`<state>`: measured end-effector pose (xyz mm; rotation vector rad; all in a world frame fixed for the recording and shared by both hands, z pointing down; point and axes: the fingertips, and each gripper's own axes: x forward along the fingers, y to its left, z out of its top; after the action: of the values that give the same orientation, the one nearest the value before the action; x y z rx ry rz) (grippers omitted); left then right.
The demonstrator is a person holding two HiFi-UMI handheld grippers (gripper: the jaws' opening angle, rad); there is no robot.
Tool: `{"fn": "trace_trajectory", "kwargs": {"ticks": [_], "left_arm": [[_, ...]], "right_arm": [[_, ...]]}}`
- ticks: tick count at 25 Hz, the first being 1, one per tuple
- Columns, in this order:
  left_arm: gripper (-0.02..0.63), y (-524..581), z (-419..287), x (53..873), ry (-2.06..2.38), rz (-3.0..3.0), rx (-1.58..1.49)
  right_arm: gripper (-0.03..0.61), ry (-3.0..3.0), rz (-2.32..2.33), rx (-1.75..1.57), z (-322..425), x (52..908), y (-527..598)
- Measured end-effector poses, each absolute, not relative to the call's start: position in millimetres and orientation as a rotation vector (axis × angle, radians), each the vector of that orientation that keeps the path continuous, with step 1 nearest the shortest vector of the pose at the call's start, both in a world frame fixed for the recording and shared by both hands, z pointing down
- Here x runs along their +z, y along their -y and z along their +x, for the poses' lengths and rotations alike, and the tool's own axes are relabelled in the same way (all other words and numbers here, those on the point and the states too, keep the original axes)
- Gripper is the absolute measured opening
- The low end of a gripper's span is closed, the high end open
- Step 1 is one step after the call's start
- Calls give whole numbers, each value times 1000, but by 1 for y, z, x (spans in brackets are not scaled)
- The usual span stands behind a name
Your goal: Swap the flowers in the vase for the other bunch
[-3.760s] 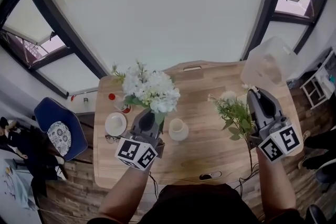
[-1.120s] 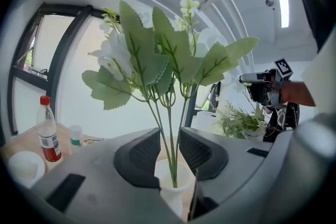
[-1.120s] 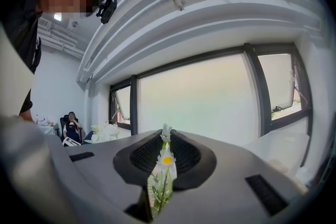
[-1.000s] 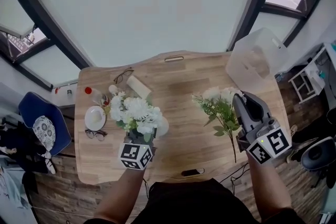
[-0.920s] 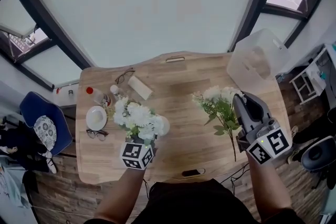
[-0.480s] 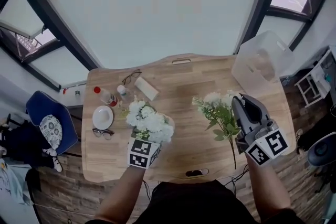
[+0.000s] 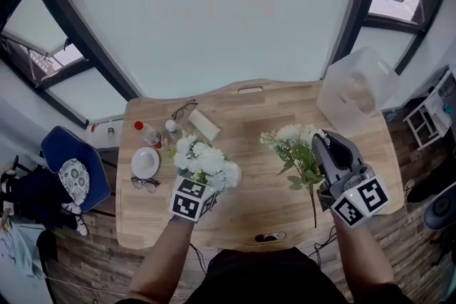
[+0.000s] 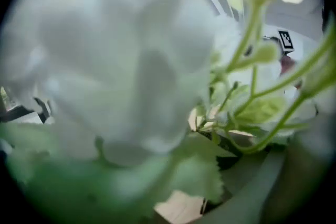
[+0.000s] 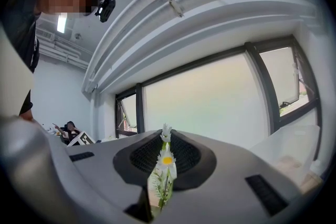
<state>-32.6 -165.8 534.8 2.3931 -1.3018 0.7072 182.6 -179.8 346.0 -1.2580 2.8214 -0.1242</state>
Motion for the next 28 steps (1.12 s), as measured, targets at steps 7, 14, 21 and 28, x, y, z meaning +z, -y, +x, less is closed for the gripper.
{"fn": "trace_trajectory", "kwargs": {"ticks": [7, 14, 21, 28], "left_arm": [[322, 175, -25, 547, 1266, 2368, 780], [322, 159, -34, 540, 1400, 2429, 631], [322, 143, -37, 537, 1408, 2434, 566], [322, 122, -46, 544, 1386, 2436, 561]], "right_arm": [[61, -2829, -1228, -143, 175, 348, 180], [61, -2842, -1206, -155, 171, 352, 181], [61, -2855, -1175, -155, 160, 350, 179], [61, -2861, -1171, -139, 143, 347, 174]]}}
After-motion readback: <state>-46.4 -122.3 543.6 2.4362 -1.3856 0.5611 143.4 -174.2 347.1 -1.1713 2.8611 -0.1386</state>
